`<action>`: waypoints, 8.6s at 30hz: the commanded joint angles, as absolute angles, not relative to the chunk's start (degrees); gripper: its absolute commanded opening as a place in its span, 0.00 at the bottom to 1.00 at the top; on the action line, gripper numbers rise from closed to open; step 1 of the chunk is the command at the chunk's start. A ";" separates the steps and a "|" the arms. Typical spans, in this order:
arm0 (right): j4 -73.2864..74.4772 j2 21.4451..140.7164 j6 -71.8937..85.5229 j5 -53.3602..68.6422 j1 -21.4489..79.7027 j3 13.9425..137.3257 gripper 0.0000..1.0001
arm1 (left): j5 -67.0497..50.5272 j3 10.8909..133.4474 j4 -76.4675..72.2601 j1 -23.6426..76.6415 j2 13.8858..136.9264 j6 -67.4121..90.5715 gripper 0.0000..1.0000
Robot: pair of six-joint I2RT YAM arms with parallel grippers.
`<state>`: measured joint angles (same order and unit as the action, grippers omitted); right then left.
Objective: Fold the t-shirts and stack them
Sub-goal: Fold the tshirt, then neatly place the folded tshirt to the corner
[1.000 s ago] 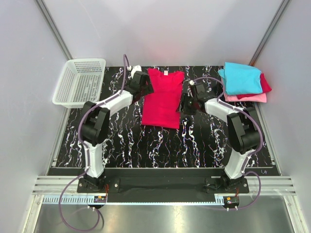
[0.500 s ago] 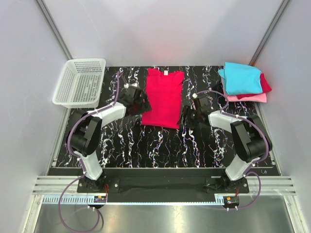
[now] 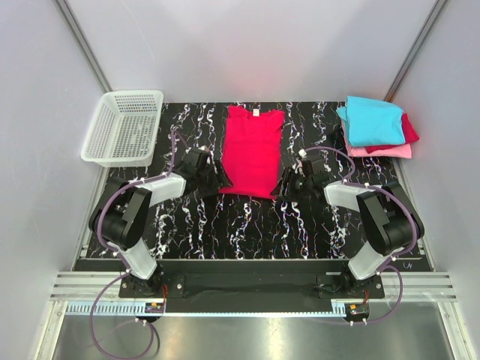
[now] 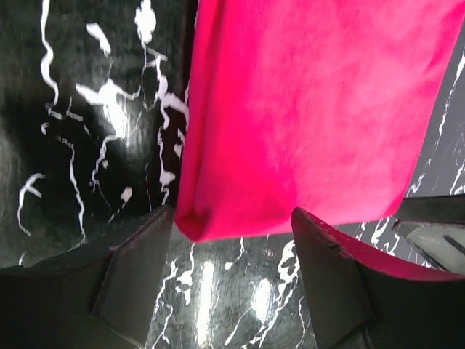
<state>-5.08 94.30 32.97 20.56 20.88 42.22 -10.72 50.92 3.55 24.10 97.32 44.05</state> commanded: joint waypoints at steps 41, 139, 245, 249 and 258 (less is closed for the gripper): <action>-4.13 90.62 34.10 20.74 21.36 39.55 0.00 | -9.05 41.31 2.11 23.20 86.06 43.24 0.00; 9.67 107.33 20.73 -1.86 11.78 82.71 0.49 | 10.30 89.66 8.70 24.69 112.59 31.91 0.87; -28.04 111.44 40.52 34.71 14.94 46.93 0.64 | 16.70 67.41 36.83 34.63 79.63 36.21 0.84; -25.15 112.50 39.20 36.12 15.73 49.13 0.26 | 16.79 67.24 36.83 34.45 79.37 36.21 0.84; -6.09 108.20 30.25 25.86 16.87 55.89 0.00 | 17.14 66.71 37.27 34.01 78.40 35.77 0.84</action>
